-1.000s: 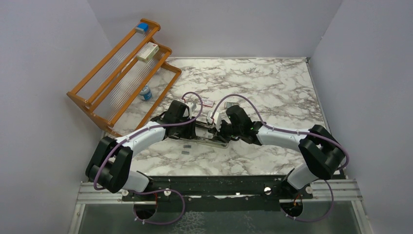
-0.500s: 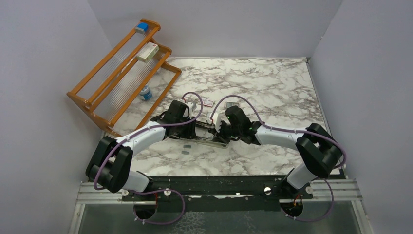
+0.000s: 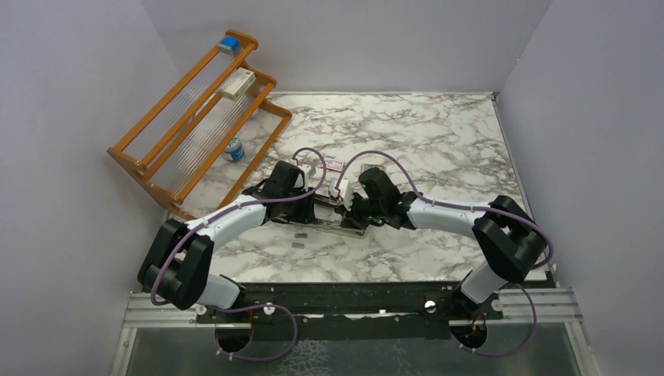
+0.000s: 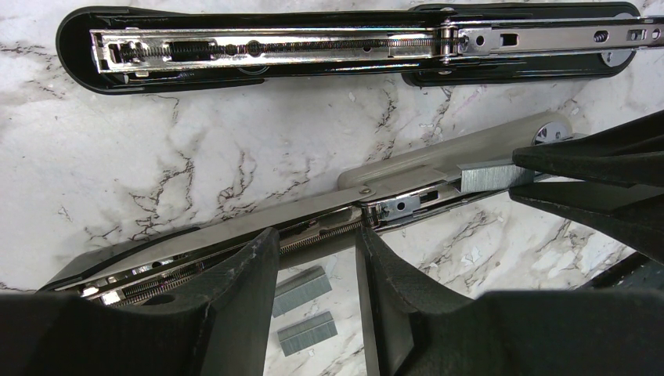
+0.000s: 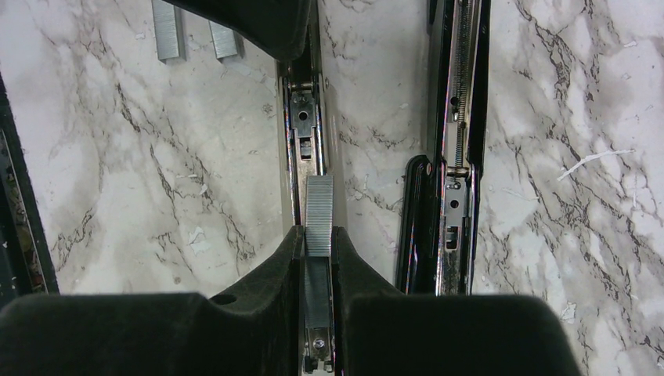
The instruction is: Load the staples into the stapler
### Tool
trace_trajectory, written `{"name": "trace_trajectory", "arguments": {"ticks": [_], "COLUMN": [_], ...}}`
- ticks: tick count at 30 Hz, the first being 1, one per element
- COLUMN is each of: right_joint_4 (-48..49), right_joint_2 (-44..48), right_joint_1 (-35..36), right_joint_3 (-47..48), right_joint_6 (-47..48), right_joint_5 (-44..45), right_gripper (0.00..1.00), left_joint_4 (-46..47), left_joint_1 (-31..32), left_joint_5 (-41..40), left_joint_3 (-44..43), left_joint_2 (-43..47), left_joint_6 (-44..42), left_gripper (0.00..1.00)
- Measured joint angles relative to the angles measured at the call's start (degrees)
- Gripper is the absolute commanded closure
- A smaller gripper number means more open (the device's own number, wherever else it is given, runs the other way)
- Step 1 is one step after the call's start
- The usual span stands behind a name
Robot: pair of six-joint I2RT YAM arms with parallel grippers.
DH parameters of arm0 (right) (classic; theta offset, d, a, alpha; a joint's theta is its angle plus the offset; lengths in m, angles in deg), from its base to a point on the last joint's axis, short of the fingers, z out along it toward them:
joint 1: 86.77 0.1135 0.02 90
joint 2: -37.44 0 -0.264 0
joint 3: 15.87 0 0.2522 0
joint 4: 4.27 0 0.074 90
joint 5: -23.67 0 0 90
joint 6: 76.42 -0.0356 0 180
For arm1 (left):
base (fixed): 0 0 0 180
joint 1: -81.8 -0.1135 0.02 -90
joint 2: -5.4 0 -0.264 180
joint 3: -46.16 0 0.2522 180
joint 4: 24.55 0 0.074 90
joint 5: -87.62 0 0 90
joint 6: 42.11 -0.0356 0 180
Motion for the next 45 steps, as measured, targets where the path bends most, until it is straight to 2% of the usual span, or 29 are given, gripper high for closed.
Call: {"name": "trace_trajectory", "arguments": {"ticks": [31, 45], "right_joint_4": [-11.37, -12.24], "right_joint_2": [-0.42, -3.02], "right_joint_1": [0.09, 0.11], "right_joint_3": [4.9, 6.93], "right_joint_6": [-0.76, -0.44], "right_joint_5": [0.09, -0.37], "right_gripper": [0.98, 0.97], "left_joint_4": [0.02, 0.02], "left_joint_1": [0.0, 0.0], "left_joint_5": [0.0, 0.0], "left_joint_3": [-0.09, -0.11], "left_joint_2": [-0.13, -0.17], "left_joint_6": [-0.02, -0.17], "left_gripper": [0.56, 0.56]}}
